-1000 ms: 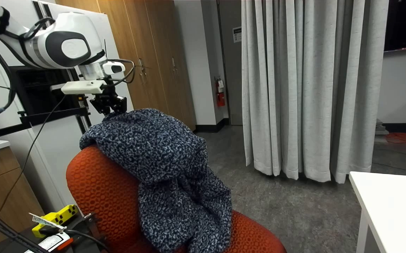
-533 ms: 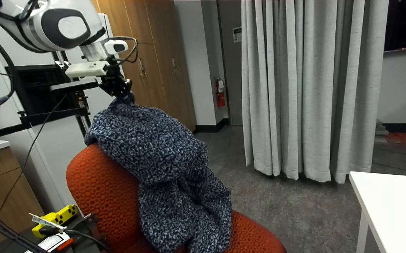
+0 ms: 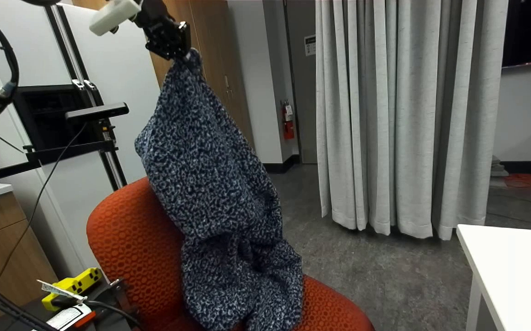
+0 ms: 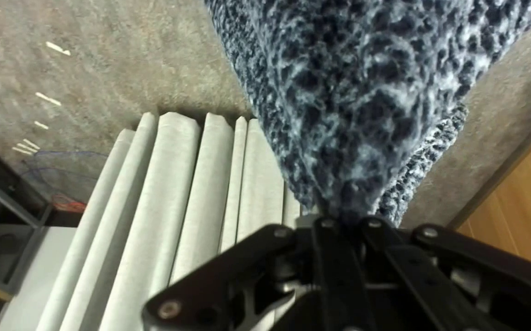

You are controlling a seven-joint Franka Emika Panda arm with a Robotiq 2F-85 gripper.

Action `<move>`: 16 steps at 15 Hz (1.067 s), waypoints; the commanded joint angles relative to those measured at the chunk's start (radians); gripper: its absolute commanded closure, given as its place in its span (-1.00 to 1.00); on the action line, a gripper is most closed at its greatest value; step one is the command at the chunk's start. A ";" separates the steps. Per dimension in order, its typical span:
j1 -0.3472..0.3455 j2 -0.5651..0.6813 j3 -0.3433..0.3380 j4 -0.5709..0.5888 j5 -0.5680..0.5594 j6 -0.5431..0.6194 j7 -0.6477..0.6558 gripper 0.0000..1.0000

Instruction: Remove the fleece blanket from the backrest of the chair

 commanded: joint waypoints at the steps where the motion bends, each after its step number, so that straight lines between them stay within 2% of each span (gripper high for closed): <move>1: -0.050 -0.022 -0.010 0.068 -0.071 -0.037 0.013 0.97; 11: -0.130 -0.046 -0.012 0.226 -0.161 -0.051 0.031 0.97; 14: -0.156 -0.077 0.005 0.275 -0.200 -0.091 0.057 0.97; 16: -0.156 -0.089 -0.007 0.290 -0.203 -0.095 0.062 0.97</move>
